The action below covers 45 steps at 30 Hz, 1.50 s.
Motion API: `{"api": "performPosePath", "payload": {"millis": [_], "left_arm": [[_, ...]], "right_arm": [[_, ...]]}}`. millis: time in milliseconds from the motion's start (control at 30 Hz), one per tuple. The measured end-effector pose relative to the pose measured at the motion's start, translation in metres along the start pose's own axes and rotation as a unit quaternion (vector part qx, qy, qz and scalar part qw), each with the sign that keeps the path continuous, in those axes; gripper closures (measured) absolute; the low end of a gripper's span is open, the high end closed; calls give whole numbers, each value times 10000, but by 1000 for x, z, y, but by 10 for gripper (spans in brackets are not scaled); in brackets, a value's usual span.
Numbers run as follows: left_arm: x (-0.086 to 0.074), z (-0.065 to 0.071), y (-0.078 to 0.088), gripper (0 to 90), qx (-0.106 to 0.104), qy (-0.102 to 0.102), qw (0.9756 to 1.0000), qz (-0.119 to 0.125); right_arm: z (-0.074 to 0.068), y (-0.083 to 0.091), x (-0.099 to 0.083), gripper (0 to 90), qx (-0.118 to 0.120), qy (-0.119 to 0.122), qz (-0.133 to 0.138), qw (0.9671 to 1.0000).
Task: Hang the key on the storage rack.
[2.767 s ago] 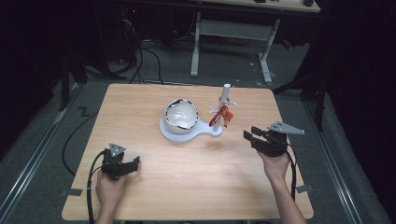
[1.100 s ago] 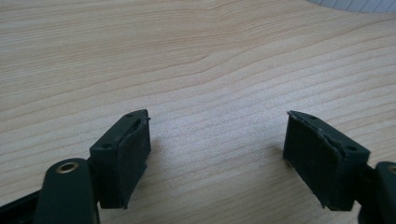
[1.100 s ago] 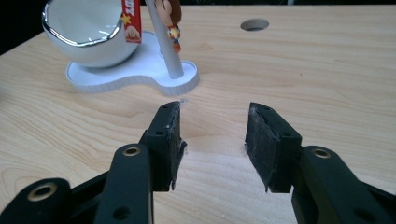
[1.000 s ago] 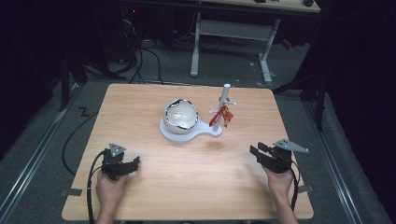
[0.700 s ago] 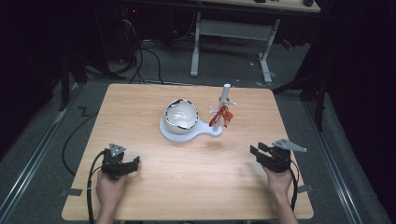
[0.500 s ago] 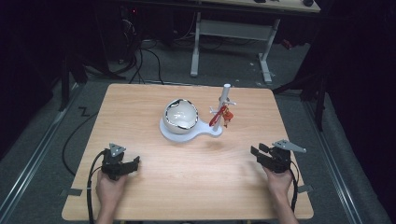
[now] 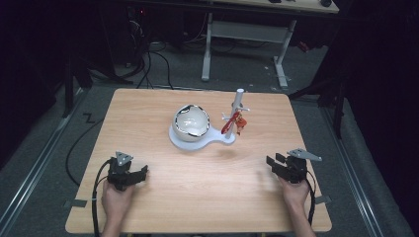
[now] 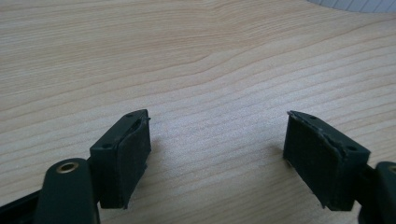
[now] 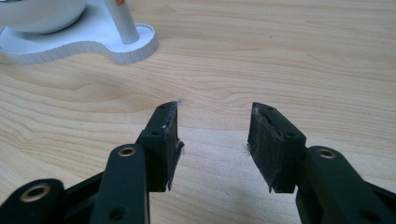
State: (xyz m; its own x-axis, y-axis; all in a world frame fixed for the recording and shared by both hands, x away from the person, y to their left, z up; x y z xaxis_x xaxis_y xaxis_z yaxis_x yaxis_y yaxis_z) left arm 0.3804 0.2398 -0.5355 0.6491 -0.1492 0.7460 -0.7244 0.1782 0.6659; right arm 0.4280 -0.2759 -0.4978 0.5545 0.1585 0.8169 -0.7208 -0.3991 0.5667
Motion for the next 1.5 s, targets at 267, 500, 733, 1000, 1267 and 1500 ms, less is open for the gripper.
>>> {"api": "performPosePath", "payload": {"millis": [267,500,733,1000,1267,1500], "left_arm": [[0,0,0,234,8,0,10000,6],[0,0,0,234,8,1,10000,6],[0,0,0,234,8,0,10000,5],[0,0,0,234,6,-6,10000,-2],[0,0,0,234,8,0,10000,6],[0,0,0,234,8,0,10000,6]], "right_arm": [[0,-5,-2,512,-44,46,-68,10000],[1,-12,-5,507,-121,45,-169,9998],[1,-19,-7,493,-213,83,-259,9994],[3,-23,-9,475,-382,196,-369,9984],[1,-28,-13,460,-531,359,-515,9966],[0,-31,-15,453,-562,389,-570,9960]]}}
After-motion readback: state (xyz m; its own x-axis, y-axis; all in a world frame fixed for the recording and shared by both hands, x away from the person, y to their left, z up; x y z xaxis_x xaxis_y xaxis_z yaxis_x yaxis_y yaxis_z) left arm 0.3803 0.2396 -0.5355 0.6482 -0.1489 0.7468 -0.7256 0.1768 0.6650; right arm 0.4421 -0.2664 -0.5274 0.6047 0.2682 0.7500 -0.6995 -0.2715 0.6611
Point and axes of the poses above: each handheld gripper's, and its own axes: y roughly backward along the jaws, x roughly out of its top, z roughly to its right, the point moved 4 cm from there along -y, roughly forward along the jaws
